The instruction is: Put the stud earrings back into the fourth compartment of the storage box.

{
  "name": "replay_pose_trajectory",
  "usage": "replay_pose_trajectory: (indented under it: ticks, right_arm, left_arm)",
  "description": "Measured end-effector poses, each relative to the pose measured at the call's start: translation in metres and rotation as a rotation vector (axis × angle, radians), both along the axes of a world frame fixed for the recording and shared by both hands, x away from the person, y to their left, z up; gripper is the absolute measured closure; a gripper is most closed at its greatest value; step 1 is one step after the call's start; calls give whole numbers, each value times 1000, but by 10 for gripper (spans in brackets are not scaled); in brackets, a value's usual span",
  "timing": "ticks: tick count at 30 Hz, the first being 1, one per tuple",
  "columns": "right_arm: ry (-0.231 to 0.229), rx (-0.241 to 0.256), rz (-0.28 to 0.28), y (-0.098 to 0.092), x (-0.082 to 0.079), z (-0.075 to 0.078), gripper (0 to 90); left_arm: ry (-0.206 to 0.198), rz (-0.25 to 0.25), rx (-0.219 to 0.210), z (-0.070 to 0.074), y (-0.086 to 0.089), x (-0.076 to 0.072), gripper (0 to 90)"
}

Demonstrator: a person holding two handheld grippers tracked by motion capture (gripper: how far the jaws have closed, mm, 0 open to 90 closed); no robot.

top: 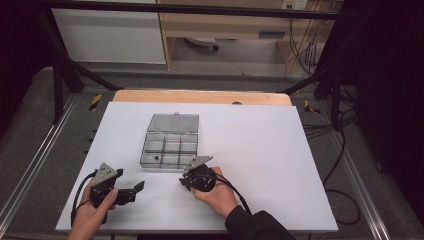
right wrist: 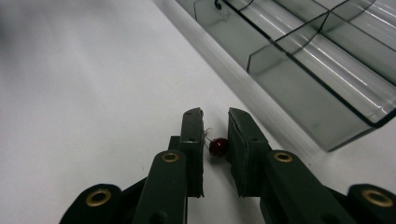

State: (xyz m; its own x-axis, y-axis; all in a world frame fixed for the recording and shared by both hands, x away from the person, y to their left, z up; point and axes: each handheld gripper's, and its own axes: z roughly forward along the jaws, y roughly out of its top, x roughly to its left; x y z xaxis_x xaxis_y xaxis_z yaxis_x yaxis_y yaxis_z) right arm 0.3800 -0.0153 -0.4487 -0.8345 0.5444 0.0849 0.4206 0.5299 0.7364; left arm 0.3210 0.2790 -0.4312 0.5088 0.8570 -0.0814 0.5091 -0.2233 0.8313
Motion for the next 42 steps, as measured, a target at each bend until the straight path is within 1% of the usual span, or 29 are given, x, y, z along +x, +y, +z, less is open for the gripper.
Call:
replay_pose_trajectory:
  ticks: [1,3,4,5,8,10,12,15,19,20,21,22,25,30,37,38,42]
  right_arm:
    - [0,0,0,0,0,0,764]
    - [8,18,-4,-1,0,2,764]
    - [15,40,-3,-2,1,5,764]
    - [17,50,-3,-2,1,7,764]
    - [18,65,-2,-2,1,10,764]
    - [5,77,3,-1,1,17,764]
    - [4,80,3,-1,1,19,764]
    - [-3,108,-2,0,3,27,764]
    - [-13,130,-5,2,7,35,764]
    - [-13,130,-5,2,7,35,764]
    - [-17,139,-4,4,9,39,764]
    - [-17,139,-4,4,9,39,764]
    - [-28,159,-7,9,14,46,764]
    - [-38,184,-19,16,19,53,763]
    - [-39,200,-31,26,28,58,763]
    - [-38,207,-33,29,31,60,762]
    - [-36,210,-37,35,35,61,762]
  left_arm:
    - [0,0,0,0,0,0,80]
    - [1,0,0,0,0,0,80]
    - [0,0,0,0,0,0,80]
    - [0,1,0,0,0,0,80]
    - [1,1,0,0,0,0,80]
    - [1,1,-1,0,0,0,80]
    - [2,0,-1,0,0,0,80]
    - [1,1,-1,0,0,0,80]
    - [1,1,0,0,0,0,80]
    - [1,1,0,0,0,0,80]
    - [1,1,1,0,0,0,80]
    - [2,1,0,0,0,0,80]
    - [2,2,-1,0,0,0,80]
    - [1,1,-1,0,0,0,80]
    - [1,1,0,0,0,0,80]
    - [1,1,-2,0,0,0,80]
    - [2,2,-3,0,1,0,80]
